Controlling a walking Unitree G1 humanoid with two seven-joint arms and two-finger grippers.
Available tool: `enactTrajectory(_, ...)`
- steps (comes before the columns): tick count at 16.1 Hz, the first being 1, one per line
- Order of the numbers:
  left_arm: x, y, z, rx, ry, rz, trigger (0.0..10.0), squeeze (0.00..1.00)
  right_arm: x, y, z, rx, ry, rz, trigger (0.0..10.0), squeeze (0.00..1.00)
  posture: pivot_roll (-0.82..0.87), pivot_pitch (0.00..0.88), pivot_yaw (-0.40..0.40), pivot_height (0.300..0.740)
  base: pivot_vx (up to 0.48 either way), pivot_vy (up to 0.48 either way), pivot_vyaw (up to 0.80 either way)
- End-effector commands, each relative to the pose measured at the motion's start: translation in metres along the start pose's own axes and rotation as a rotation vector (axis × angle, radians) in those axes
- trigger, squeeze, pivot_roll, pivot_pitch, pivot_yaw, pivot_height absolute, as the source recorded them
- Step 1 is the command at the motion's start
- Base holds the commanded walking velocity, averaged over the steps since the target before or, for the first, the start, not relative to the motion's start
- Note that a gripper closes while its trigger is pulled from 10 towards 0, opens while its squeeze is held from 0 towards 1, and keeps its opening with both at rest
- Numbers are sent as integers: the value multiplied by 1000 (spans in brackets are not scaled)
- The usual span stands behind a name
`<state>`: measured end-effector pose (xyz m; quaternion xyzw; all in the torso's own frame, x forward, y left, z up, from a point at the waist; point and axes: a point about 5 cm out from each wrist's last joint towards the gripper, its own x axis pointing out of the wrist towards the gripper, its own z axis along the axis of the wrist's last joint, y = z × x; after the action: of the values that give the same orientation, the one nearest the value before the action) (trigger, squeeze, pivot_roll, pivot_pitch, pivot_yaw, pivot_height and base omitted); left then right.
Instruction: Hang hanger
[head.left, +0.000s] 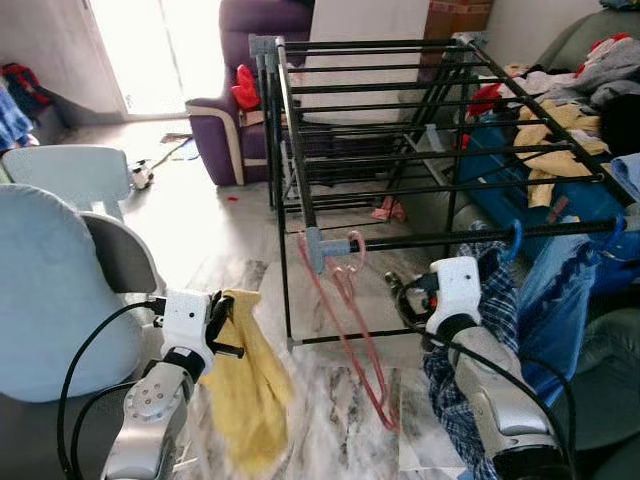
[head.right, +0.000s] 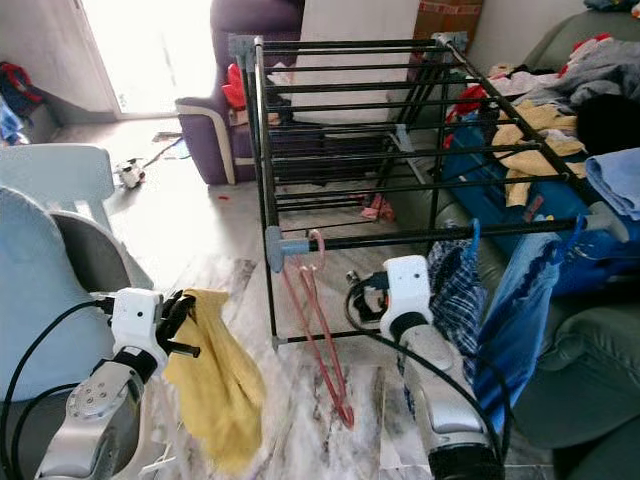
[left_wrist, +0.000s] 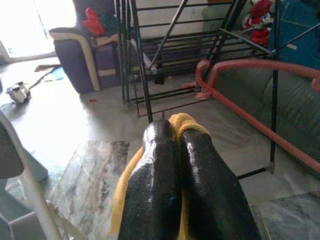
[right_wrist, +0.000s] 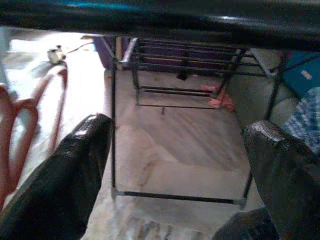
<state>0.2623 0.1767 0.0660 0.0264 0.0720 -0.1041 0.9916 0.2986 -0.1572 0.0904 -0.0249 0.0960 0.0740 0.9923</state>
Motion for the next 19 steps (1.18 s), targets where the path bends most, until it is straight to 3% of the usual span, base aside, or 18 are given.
enactTrajectory(1,1,3,10,10,-36,-4,10000,0,-2,-2,5,-2,-8,-26,10000,0,-67,0,-13,740,0,285,0)
enactTrajectory(6,-3,0,12,20,-35,-20,10000,0,-32,-9,-8,27,31,-36,10000,0,-74,1,-6,740,0,300,0)
enactTrajectory(13,-1,-2,12,28,-28,-30,10000,0,-32,-12,-5,15,39,-57,10000,0,-75,1,-6,740,0,325,0)
enactTrajectory(19,-1,-3,11,26,-24,-32,10000,0,-34,-18,-5,-23,53,-96,10000,0,-80,5,-8,740,0,0,0)
